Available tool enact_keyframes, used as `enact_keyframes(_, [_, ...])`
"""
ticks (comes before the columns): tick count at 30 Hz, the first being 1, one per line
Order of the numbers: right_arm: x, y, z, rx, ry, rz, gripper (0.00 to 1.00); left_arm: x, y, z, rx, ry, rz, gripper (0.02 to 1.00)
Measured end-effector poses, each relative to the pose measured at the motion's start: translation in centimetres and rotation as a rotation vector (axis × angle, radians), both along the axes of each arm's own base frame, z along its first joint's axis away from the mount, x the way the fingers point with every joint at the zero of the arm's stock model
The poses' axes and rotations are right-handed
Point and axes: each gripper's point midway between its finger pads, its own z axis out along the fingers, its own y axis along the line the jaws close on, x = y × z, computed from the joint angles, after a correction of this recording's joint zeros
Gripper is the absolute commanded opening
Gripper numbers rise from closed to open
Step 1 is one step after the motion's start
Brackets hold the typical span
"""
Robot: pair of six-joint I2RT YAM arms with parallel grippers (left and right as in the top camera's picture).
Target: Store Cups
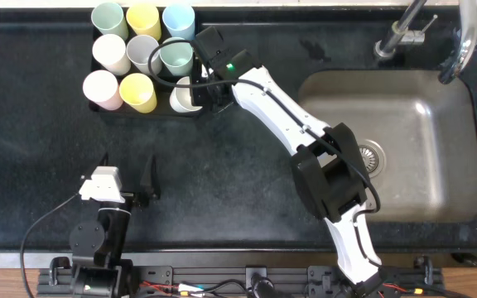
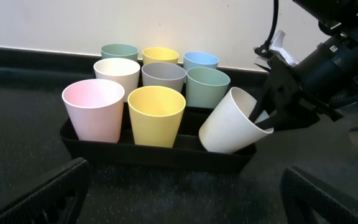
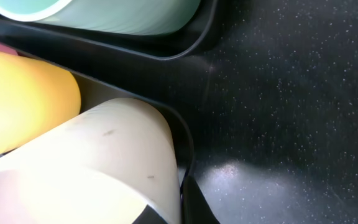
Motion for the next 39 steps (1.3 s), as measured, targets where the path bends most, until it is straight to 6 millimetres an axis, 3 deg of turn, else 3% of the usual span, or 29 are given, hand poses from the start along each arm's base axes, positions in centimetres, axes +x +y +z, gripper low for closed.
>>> enact_keyframes(11, [-0.8, -0.2, -0.4, -0.031, 0.009, 0.027, 0.652, 0.0, 0.0, 0.0, 0.000, 0.000, 0.000, 0.998])
enact_keyframes(17, [-0.9, 0.0, 1.1, -0.030, -0.027, 0.064, 0.695, 0.0, 0.0, 0.0, 0.000, 0.000, 0.000, 0.998])
enact_keyframes(21, [-0.5, -0.5, 6.1, 0.004, -0.136, 0.079, 0.709, 0.0, 0.0, 0.0, 0.000, 0.000, 0.000, 1.000])
enact_keyframes(24, [-0.3, -1.5, 11.9, 0.046, -0.257, 0.086, 0.717, 0.0, 0.0, 0.0, 0.000, 0.000, 0.000, 1.000])
enact_keyframes(28, [-1.0, -4.5, 20.4, 0.083, -0.438, 0.086, 0.755, 0.0, 0.0, 0.0, 0.000, 0.000, 0.000, 1.000])
enact_keyframes(32, [-1.7, -8.5, 26.6, 0.086, -0.589, 0.062, 0.796, 0.0, 0.0, 0.0, 0.000, 0.000, 0.000, 1.000])
enact_keyframes(35, [-1.8, -12.2, 28.8, 0.064, -0.654, 0.014, 0.814, 0.0, 0.0, 0.0, 0.000, 0.000, 0.000, 1.000])
enact_keyframes(39, [-2.2, -18.3, 28.5, 0.004, -0.665, -0.084, 0.838, 0.0, 0.0, 0.0, 0.000, 0.000, 0.000, 1.000])
